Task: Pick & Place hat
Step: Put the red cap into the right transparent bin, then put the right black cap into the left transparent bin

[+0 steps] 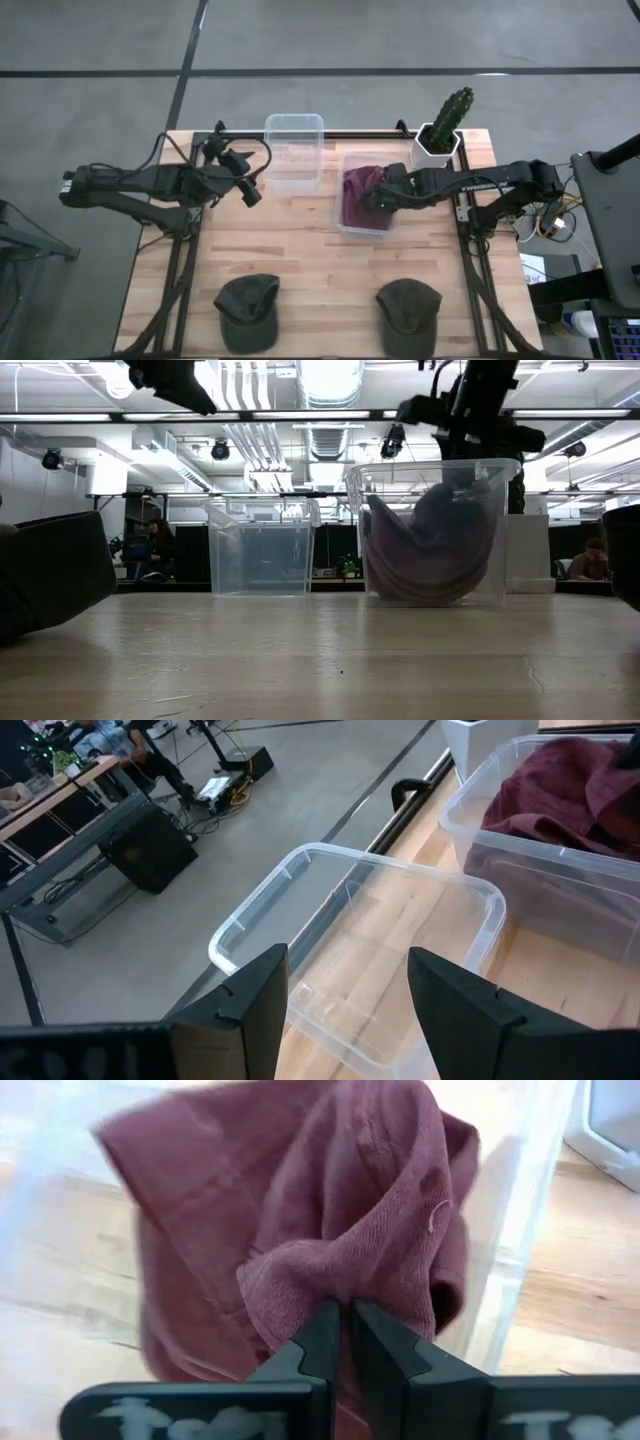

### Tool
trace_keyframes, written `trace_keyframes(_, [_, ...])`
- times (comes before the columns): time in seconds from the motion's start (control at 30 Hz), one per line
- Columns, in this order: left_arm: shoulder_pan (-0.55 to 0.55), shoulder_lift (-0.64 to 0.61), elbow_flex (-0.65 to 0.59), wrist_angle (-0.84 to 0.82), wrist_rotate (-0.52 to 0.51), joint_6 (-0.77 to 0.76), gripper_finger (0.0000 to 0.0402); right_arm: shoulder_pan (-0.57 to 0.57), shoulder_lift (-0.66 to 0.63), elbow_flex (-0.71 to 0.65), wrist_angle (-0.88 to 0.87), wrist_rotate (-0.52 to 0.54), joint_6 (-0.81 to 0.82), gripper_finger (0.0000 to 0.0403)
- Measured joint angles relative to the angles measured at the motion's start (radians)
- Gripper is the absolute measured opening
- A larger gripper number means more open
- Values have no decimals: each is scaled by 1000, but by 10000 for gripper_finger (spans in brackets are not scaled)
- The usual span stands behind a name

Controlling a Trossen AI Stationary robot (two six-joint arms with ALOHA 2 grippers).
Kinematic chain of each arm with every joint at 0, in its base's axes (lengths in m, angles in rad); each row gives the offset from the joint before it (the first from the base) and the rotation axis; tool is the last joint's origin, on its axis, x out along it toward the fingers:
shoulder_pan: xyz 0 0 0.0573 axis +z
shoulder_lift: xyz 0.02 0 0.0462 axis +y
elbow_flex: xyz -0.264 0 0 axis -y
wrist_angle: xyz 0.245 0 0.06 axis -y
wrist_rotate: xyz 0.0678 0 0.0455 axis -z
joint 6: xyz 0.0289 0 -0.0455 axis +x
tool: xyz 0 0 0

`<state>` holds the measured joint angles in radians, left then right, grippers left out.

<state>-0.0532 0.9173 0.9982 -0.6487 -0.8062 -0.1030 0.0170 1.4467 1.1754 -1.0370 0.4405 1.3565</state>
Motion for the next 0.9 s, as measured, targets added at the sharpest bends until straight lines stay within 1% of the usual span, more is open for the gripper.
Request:
trace_keyframes(0.1, [0, 0, -6, 2, 0, -1, 199, 1, -1, 41, -3, 17, -30, 28])
trace_keyframes(0.23, [0, -1, -6, 4, 0, -1, 199, 3, -1, 100, -14, 65, -94, 28])
trace_keyframes(0.33, [0, -1, -6, 4, 0, -1, 199, 3, -2, 143, -61, 89, -109, 28])
trace_keyframes(0.47, [0, -1, -6, 4, 0, -11, 199, 5, -2, 180, -130, 91, -108, 28])
trace_keyframes(0.7, [0, -1, -6, 3, 1, -67, 199, 33, -2, 191, -163, 110, -110, 28])
trace_keyframes(0.9, [-1, -1, -8, 3, 2, -137, 199, 88, -3, 190, -172, 111, -97, 28])
